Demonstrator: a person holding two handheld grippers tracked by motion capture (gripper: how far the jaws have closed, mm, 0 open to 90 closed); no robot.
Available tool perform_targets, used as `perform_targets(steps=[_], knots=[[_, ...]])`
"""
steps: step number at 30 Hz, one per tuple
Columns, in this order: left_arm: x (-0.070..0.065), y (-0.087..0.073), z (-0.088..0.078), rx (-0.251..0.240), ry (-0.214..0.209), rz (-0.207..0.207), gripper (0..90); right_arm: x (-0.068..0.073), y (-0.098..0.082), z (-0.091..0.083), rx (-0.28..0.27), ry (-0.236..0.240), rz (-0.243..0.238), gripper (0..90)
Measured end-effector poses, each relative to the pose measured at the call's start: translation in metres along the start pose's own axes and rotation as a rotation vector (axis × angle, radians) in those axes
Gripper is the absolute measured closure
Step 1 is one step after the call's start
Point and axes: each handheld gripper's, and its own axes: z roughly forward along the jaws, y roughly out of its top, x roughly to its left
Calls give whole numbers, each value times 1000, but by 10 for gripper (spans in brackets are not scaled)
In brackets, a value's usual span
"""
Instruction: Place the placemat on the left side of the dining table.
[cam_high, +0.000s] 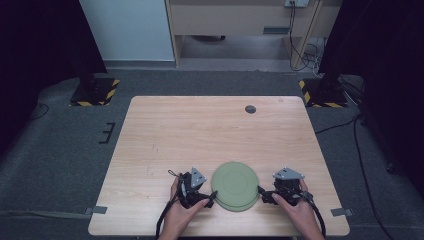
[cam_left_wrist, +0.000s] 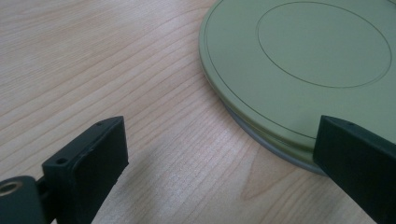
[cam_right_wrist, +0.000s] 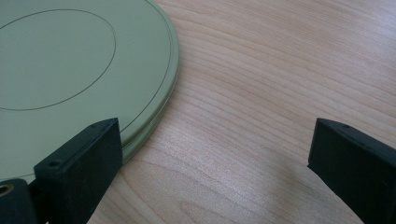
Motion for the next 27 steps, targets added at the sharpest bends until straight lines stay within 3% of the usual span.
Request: perform_targets(steps=[12, 27], knots=[[2, 3, 3, 1, 7, 12, 0, 0, 1, 2, -8, -18, 4, 30], [-2, 3, 2, -9, 11, 19, 14, 1, 1, 0, -3, -1, -2, 27]])
